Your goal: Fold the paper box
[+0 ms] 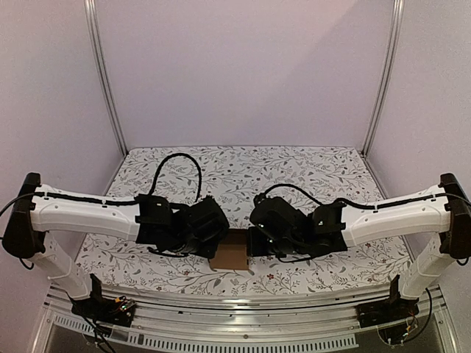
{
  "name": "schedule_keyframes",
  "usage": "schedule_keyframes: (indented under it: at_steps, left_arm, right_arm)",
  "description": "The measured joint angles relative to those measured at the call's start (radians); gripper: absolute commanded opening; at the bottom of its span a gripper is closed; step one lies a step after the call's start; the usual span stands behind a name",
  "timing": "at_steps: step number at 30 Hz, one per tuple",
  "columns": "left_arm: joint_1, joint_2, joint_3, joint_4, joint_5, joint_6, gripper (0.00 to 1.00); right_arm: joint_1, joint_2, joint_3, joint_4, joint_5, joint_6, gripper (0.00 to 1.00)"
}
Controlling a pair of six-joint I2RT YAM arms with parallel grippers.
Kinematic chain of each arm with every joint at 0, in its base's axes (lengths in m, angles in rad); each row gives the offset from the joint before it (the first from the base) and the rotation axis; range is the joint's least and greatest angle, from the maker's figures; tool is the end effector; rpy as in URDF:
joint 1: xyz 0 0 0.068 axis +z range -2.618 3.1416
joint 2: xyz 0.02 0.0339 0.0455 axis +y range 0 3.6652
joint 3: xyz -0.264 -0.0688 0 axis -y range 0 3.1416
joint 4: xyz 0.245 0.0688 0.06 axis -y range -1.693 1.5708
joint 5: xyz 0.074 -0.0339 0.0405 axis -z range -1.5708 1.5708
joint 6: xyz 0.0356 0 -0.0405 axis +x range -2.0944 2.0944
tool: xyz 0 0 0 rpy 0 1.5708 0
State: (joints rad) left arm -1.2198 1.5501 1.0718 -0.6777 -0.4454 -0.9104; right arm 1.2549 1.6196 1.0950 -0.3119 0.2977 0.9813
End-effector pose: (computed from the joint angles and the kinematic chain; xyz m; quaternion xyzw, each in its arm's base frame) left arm 0.1184 -0.2787 0.2208 0.1021 0.9500 -0.0710 0.2864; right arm 0.1178 0.3269 0.2262 -0.0731 0.9217 0.2587 0.2797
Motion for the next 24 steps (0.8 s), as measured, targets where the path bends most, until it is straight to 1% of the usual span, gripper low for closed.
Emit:
schedule_keyframes:
  at_steps: [5,8,10,13,16,18,24]
  left_arm:
    - [0.0,0.001,0.0,0.0,0.0,-0.001,0.0]
    - [0.0,0.001,0.0,0.001,0.001,-0.002,0.03]
    - [0.0,0.001,0.0,0.001,0.002,-0.005,0.09]
    - [-0.002,0.0,0.0,0.004,0.011,-0.008,0.21]
    - [-0.005,-0.003,-0.002,0.015,0.028,-0.016,0.3]
    - [-0.007,-0.014,-0.008,0.02,0.042,-0.019,0.33]
    - [-0.017,-0.065,-0.03,0.021,0.094,-0.012,0.38]
  right_arm:
    - [0.02,0.001,-0.016,0.022,0.042,-0.002,0.0]
    - [0.029,0.003,-0.023,0.029,0.068,-0.006,0.0]
    - [0.035,0.005,-0.025,0.034,0.084,-0.014,0.0]
    - [0.042,0.007,-0.031,0.039,0.109,-0.024,0.0]
    - [0.045,0.015,-0.035,0.045,0.126,-0.029,0.0]
    - [0.049,0.024,-0.035,0.052,0.141,-0.031,0.0]
    - [0.062,0.047,-0.034,0.074,0.167,-0.042,0.0]
